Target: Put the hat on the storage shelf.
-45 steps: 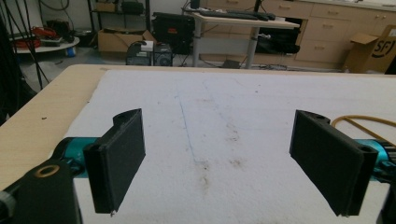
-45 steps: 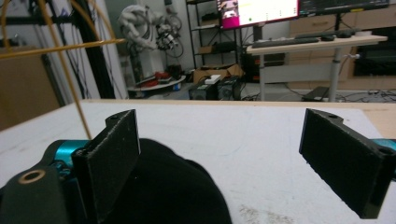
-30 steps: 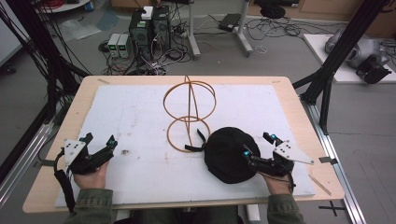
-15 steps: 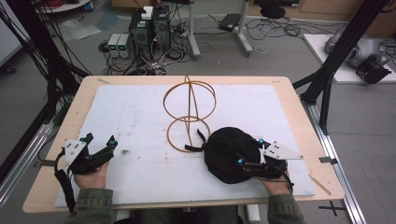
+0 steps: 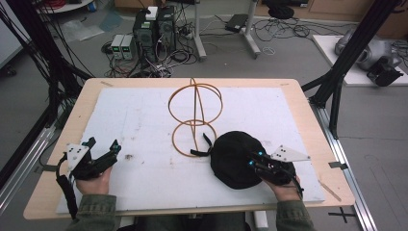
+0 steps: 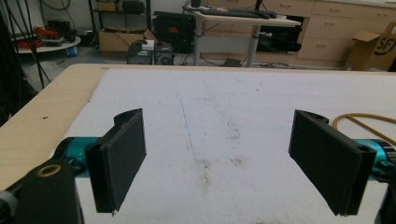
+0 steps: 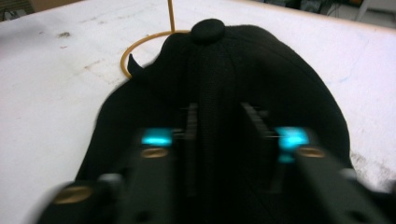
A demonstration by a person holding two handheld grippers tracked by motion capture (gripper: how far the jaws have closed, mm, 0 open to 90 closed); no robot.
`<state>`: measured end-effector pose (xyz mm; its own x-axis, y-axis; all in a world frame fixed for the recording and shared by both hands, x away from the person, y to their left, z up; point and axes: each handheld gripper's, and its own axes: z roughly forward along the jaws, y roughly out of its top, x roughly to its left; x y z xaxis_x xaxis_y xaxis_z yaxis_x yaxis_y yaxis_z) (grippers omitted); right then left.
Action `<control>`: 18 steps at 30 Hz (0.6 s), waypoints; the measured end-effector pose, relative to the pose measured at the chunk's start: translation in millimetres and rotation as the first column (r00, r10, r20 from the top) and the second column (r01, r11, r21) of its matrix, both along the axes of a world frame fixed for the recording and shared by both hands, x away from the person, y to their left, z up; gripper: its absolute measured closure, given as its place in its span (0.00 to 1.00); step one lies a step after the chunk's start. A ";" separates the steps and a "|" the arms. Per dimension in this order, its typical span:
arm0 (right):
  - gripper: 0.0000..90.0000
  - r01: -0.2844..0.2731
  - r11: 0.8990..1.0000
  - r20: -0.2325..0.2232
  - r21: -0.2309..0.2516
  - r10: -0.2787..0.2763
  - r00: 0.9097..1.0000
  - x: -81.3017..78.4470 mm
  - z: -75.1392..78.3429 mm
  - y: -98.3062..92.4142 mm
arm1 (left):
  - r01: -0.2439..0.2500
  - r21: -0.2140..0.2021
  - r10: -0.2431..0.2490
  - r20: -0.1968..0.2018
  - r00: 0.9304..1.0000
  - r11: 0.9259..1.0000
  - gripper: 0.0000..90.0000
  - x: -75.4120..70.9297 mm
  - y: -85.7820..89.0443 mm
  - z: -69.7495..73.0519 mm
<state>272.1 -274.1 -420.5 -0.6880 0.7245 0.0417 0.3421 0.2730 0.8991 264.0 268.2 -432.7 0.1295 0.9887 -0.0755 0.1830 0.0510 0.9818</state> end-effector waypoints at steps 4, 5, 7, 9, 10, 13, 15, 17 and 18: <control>0.97 -0.009 1.000 -0.013 0.020 0.010 1.000 -0.6 3.5 -0.6 | 0.001 0.001 -0.001 0.004 1.000 1.000 0.21 0.1 -1.3 0.1; 0.97 -0.008 1.000 -0.011 0.019 0.008 1.000 -0.9 3.4 -0.2 | 0.001 0.001 -0.001 0.006 1.000 1.000 0.21 0.2 -1.1 0.2; 0.97 -0.005 1.000 -0.012 0.022 0.005 1.000 -0.8 3.7 -0.2 | 0.002 0.000 -0.002 0.004 1.000 1.000 0.21 0.1 -0.8 0.2; 0.97 -0.008 1.000 -0.012 0.030 0.008 1.000 -0.7 4.1 -1.0 | 0.001 -0.004 -0.001 0.004 1.000 1.000 0.21 0.2 -0.9 0.2; 0.97 -0.008 1.000 -0.012 0.030 0.008 1.000 -0.7 4.1 -1.0 | 0.001 -0.004 -0.001 0.004 1.000 1.000 0.21 0.1 -0.9 0.3; 0.97 -0.006 0.999 -0.008 0.033 0.006 1.000 -0.6 4.0 -1.7 | 0.003 0.001 -0.003 0.001 1.000 1.000 0.21 0.0 -0.6 0.3; 0.97 -0.006 0.999 -0.002 0.033 0.006 1.000 -1.0 4.2 -1.9 | 0.005 0.000 -0.005 0.003 1.000 1.000 0.21 0.2 -0.8 0.3; 0.97 -0.003 0.999 0.003 0.037 0.003 1.000 -1.3 4.6 -2.9 | 0.004 0.000 -0.004 0.005 1.000 1.000 0.21 0.3 -1.1 0.2; 0.97 0.003 0.999 0.007 0.042 -0.003 1.000 -1.5 5.0 -3.3 | 0.005 0.000 -0.005 0.005 1.000 1.000 0.21 0.3 -1.3 0.2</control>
<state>270.6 -277.3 -415.5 -0.6862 0.7243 0.0673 0.3364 0.2340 0.9122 264.3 267.0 -432.4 0.1346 0.9880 -0.0752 0.1784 0.0505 0.9827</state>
